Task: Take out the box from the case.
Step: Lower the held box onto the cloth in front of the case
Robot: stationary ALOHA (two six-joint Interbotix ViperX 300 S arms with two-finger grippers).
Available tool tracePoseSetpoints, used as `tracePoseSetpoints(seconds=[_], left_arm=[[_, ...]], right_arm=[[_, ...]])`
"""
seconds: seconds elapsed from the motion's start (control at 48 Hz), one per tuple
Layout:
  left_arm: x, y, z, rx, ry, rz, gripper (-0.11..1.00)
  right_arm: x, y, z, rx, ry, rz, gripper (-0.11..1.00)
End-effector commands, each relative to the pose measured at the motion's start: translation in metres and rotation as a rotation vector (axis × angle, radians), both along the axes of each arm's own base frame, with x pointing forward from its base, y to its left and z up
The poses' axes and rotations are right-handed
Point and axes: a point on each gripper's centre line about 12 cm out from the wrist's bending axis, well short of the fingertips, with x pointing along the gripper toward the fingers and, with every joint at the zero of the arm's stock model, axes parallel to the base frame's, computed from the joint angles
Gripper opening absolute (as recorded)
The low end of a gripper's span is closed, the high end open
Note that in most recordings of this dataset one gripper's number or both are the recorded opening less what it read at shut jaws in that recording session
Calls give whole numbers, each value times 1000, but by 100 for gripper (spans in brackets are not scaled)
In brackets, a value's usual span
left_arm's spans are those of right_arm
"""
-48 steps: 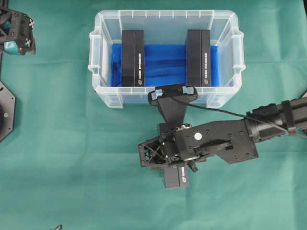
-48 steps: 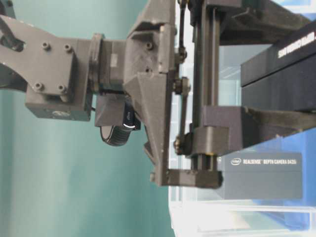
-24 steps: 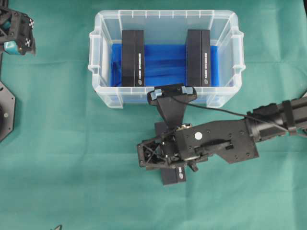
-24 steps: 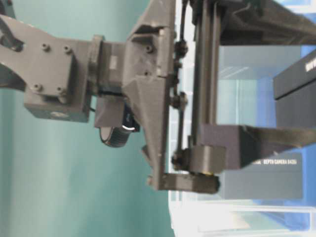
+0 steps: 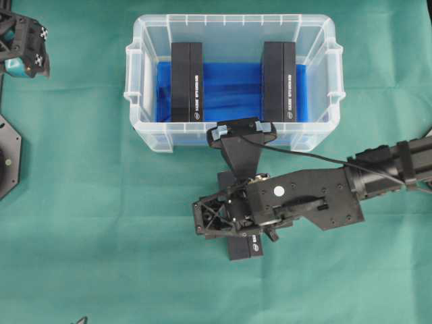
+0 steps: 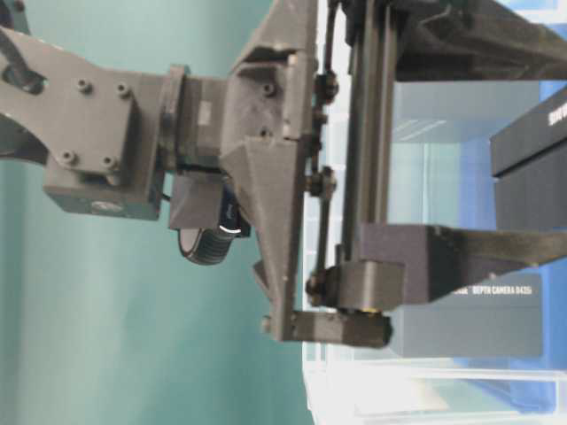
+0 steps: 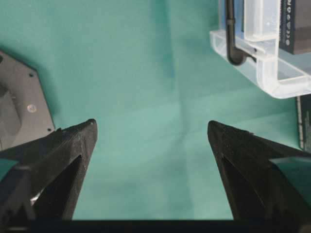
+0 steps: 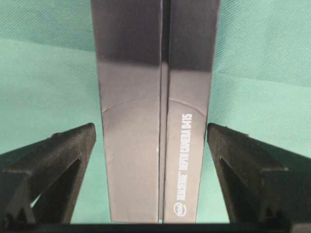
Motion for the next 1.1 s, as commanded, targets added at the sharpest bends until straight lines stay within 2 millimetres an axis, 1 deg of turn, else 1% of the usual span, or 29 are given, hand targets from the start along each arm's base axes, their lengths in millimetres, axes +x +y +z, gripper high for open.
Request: tracePoseSetpoints(seconds=[0.0, 0.229, 0.542, 0.834, 0.917, 1.084], left_arm=[[-1, -1, 6, 7, -22, -2, 94], [-1, -1, 5, 6, -21, 0, 94], [-1, -1, 6, 6, -22, 0, 94], [-1, -1, 7, 8, -27, 0, 94], [-1, -1, 8, 9, -28, -2, 94], [-1, -1, 7, 8, -25, -2, 94]], right_arm=[[0, 0, 22, 9, -48, 2, 90], [-5, -2, 47, 8, -68, -3, 90], [-5, -5, 94, -26, -69, 3, 90], [-6, -8, 126, -47, -68, 12, 90], [-7, -9, 131, -55, -68, 10, 90], [-7, -10, 130, -62, -63, 14, 90]])
